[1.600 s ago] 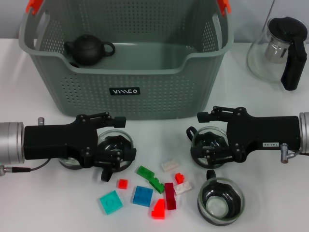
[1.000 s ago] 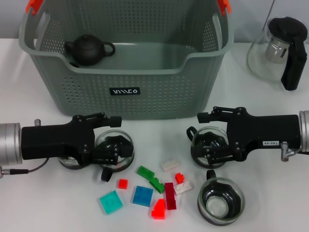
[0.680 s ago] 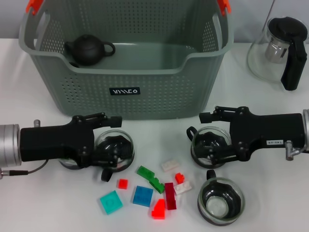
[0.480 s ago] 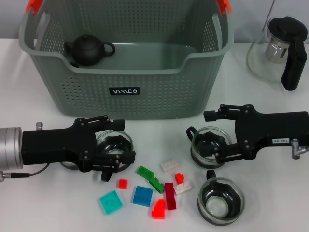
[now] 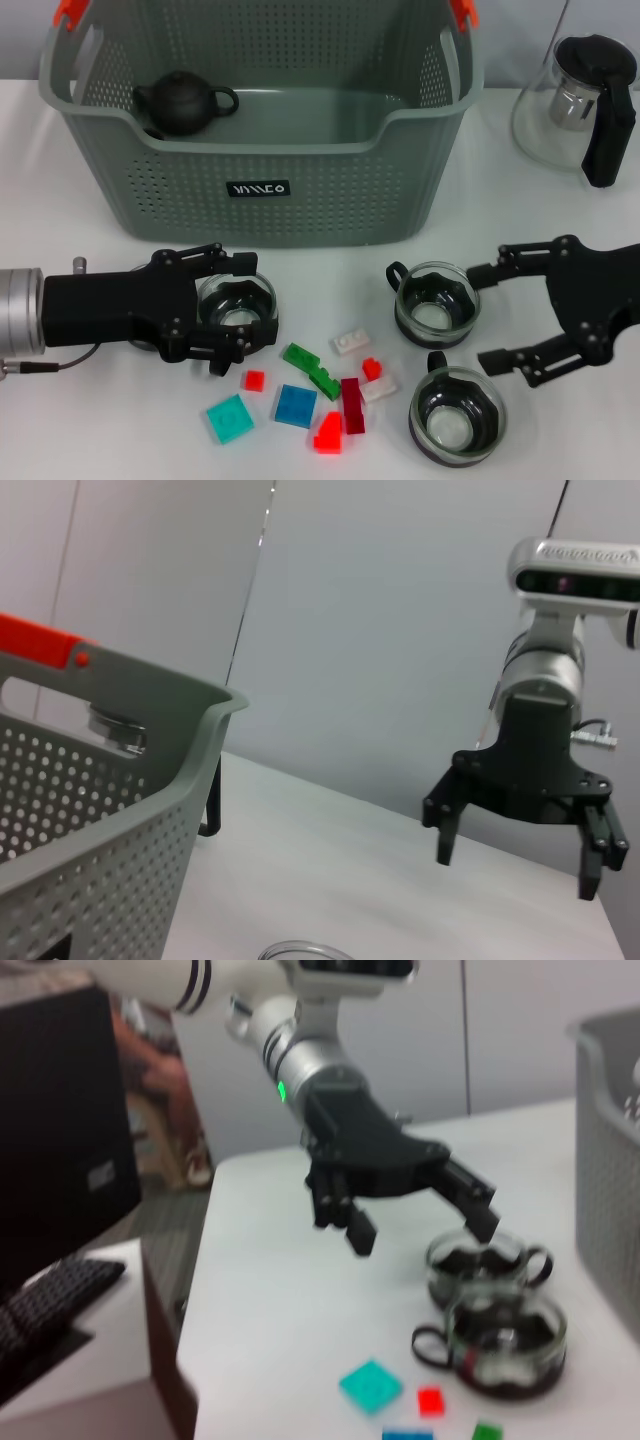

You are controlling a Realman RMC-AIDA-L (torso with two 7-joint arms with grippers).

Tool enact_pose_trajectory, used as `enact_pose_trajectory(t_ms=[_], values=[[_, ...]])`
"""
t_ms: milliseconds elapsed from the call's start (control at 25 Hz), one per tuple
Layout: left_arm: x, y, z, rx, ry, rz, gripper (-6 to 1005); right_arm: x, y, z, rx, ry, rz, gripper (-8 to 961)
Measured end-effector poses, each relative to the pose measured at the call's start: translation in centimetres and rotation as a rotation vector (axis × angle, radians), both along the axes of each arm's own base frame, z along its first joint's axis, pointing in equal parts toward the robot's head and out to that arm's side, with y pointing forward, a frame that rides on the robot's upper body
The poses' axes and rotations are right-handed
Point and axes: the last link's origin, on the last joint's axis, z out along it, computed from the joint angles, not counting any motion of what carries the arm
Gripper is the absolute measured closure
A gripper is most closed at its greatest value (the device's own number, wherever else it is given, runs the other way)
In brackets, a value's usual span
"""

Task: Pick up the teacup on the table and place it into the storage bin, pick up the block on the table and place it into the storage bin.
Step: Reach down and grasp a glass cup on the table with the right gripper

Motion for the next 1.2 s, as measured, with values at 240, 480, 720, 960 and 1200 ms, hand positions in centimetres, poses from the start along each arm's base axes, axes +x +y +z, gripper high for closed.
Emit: enact_pose_trajectory(t_ms=[240,480,720,960,1200], values=[[-0.1,-0.2,-0.3,-0.006,-0.012,0.018,68,-1.0,0.1,0.1,-0.082,-0.182,0.009,6],[-0.1,-0.4,-0.6,-0.011,-0.029,0.035,68,-2.6,-0.2,-1.8,-0.187,-0.271,0.059,8],[-0.4,-0.6,-0.6,-0.001,-0.033,0.053,68,-3.5,-0.6,-3.1,-0.238,-0.353,0.079,8],[-0.7,-0.8,-0.8,-0.001,-0.026,0.06,69,-3.9,-0.8,-4.2,-0.276,-0.427,0.1,8],[-0.8,-0.8,-0.9,0.005,-0.023,0.064,69,-4.0,-0.6,-4.8,-0.275,-0.487,0.114,9]])
